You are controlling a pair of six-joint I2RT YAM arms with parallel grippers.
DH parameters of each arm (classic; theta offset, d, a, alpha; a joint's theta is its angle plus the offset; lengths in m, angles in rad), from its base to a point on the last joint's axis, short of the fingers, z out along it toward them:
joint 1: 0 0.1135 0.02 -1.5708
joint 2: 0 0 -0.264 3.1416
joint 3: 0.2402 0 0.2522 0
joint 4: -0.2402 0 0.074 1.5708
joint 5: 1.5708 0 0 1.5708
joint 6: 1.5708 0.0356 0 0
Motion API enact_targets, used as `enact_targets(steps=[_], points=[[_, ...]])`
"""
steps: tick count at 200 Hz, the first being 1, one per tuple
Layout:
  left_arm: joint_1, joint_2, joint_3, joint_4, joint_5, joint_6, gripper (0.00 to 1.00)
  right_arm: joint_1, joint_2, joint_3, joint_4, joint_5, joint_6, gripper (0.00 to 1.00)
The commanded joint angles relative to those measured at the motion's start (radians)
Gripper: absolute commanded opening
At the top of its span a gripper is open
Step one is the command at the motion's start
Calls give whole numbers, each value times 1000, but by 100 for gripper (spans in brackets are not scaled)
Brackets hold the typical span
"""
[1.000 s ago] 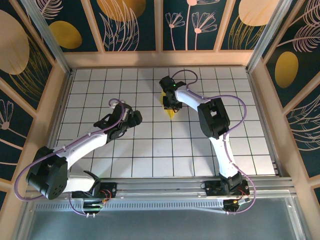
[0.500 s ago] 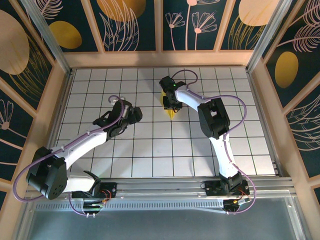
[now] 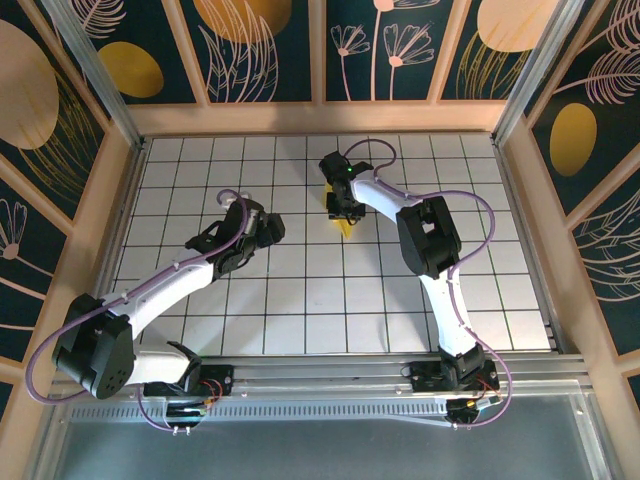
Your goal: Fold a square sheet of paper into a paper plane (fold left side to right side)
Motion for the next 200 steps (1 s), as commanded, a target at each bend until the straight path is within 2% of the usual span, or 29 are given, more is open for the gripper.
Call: enact_targets(steps=[1, 146, 200], points=[[8, 5, 30, -32, -17, 19, 82, 9, -57, 20, -38, 10, 22, 40], [8, -3, 41, -47, -29, 25, 83, 15, -82, -52, 11, -114, 31, 39], [8, -2, 41, -47, -29, 25, 83, 17, -84, -57, 20, -122, 32, 39]])
